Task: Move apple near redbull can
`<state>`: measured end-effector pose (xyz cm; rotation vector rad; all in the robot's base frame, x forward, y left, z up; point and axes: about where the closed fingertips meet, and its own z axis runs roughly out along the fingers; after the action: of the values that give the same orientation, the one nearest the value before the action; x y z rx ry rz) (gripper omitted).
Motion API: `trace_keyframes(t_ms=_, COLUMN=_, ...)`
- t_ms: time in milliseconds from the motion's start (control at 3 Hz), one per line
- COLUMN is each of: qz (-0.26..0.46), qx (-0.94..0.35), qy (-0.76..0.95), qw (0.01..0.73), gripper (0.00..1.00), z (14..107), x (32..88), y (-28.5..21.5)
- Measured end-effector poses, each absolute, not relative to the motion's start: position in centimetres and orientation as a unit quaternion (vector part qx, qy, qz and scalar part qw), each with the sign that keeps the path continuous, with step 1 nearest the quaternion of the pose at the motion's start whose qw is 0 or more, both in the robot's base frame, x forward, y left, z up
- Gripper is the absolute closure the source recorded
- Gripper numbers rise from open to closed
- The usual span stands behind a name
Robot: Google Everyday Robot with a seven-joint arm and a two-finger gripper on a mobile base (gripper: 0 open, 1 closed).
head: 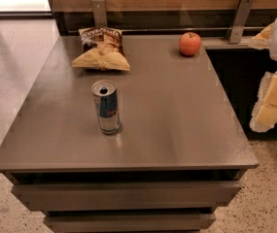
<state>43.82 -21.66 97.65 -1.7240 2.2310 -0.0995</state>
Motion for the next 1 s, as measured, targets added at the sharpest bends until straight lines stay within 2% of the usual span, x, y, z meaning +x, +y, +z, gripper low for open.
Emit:
trace_keyframes(t_ms=667, qz=-0.028, qx=-0.598, qy=0.783, qw=0.168, gripper=0.0, z=97.6, x=44.3, y=-21.8)
trace_keyframes(t_ms=1000, qz=0.0, qx=-0.569, qy=0.797, qw=0.202, gripper=0.0, z=96.2, x=47.3, y=-22.9)
